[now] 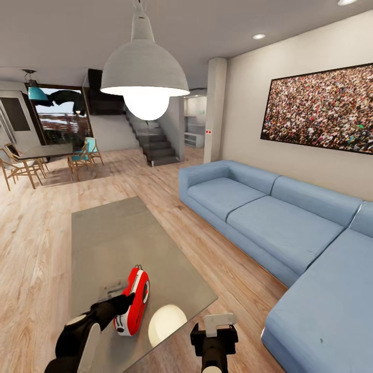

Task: Turn on the radio receiver that's on the table in the living room.

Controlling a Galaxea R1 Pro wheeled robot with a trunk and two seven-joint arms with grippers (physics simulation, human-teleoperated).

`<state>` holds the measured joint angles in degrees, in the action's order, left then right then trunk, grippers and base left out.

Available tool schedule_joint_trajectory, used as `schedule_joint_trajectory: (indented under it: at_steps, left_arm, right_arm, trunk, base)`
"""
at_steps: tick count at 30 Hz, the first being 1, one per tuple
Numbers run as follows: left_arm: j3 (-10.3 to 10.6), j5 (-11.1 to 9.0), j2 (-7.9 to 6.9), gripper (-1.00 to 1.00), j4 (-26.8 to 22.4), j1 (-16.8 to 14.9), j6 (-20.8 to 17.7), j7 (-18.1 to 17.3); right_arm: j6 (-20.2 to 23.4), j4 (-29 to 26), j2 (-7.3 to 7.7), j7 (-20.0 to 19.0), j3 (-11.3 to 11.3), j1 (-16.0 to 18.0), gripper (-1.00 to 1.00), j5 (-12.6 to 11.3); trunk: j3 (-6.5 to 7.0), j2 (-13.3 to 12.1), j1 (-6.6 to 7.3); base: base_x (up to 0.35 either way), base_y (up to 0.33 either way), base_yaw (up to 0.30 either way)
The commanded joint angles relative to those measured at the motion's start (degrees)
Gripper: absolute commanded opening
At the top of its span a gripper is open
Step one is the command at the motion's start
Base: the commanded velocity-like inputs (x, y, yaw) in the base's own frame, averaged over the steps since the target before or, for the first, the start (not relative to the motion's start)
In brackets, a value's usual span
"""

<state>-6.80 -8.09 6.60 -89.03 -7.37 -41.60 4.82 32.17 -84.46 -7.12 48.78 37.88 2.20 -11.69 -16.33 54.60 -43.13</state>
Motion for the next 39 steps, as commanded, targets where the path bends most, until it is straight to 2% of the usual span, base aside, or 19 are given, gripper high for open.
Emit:
schedule_joint_trajectory:
  at_steps: [1, 6, 9, 11, 15, 17, 19, 23, 30, 34, 39]
  left_arm:
    - [0.0, 0.0, -0.02, 1.0, 0.0, -0.5, -0.4, 0.0]
    - [0.0, -0.1, -0.27, 1.0, 0.0, -2.6, -1.7, -0.1]
    - [-0.3, -0.1, -0.46, 1.0, 0.0, -4.4, -5.7, -0.1]
    - [-1.3, -0.1, -0.79, 1.0, 0.0, -5.7, -7.8, 0.0]
    - [-3.6, -0.2, -1.35, 1.0, 0.0, -6.8, -9.1, -0.1]
    - [-4.8, -0.3, -1.89, 1.0, 0.0, -6.9, -9.3, -0.1]
    - [-6.4, -0.4, -3.04, 1.0, 0.0, -7.0, -9.5, -0.2]
    - [-7.4, -0.4, -4.1, 1.0, 0.0, -7.7, -9.8, -0.2]
    - [-7.8, -0.4, -4.38, 1.0, 0.2, -10.6, -12.5, -0.2]
    - [-7.5, -0.4, -3.77, 1.0, 0.7, -12.9, -13.3, -0.2]
    - [-5.9, -0.5, -3.57, 1.0, 1.0, -13.4, -14.0, -0.2]
  right_arm:
    - [0.0, 0.0, 0.0, 0.0, 0.0, 0.0, 1.0, 0.0]
    - [0.0, 0.0, 0.0, 0.0, 0.0, 0.0, 1.0, 0.0]
    - [0.0, 0.1, 0.0, 0.0, 0.0, 0.0, 1.0, 0.0]
    - [0.0, 0.1, 0.0, 0.0, 0.0, 0.0, 1.0, -0.1]
    - [0.0, 0.1, 0.0, 0.0, 0.0, 0.0, 1.0, 0.0]
    - [0.0, 0.1, 0.0, 0.0, 0.0, 0.0, 1.0, -0.1]
    - [0.0, 0.1, 0.0, 0.0, 0.0, 0.0, 1.0, -0.1]
    - [-0.1, 0.1, 0.0, 0.0, 0.0, 0.0, 1.0, -0.1]
    - [-0.2, 0.7, 0.0, -0.1, 0.0, 0.0, 1.0, -0.1]
    - [-0.3, 0.7, -0.01, -0.1, 0.0, 0.0, 1.0, -0.1]
    - [-0.3, 0.7, 0.0, -0.1, 0.0, 0.0, 1.0, -0.1]
  trunk:
    - [0.0, 0.0, 0.0]
    - [0.0, 0.0, 0.0]
    - [0.0, 0.0, 0.0]
    - [0.0, 0.0, 0.0]
    - [0.0, 0.0, 0.0]
    - [0.0, 0.0, 0.0]
    - [0.0, 0.0, 0.0]
    - [0.0, 0.0, 0.0]
    - [0.0, 0.0, 0.0]
    - [0.0, 0.0, 0.0]
    - [0.0, 0.0, 0.0]
  base:
    - [0.0, 0.0, 0.0]
    - [0.0, 0.0, 0.0]
    - [0.0, 0.0, 0.0]
    - [0.0, 0.0, 0.0]
    - [0.0, 0.0, 0.0]
    - [0.0, 0.0, 0.0]
    - [0.0, 0.0, 0.0]
    - [0.0, 0.0, 0.0]
    - [0.0, 0.0, 0.0]
    - [0.0, 0.0, 0.0]
    - [0.0, 0.0, 0.0]
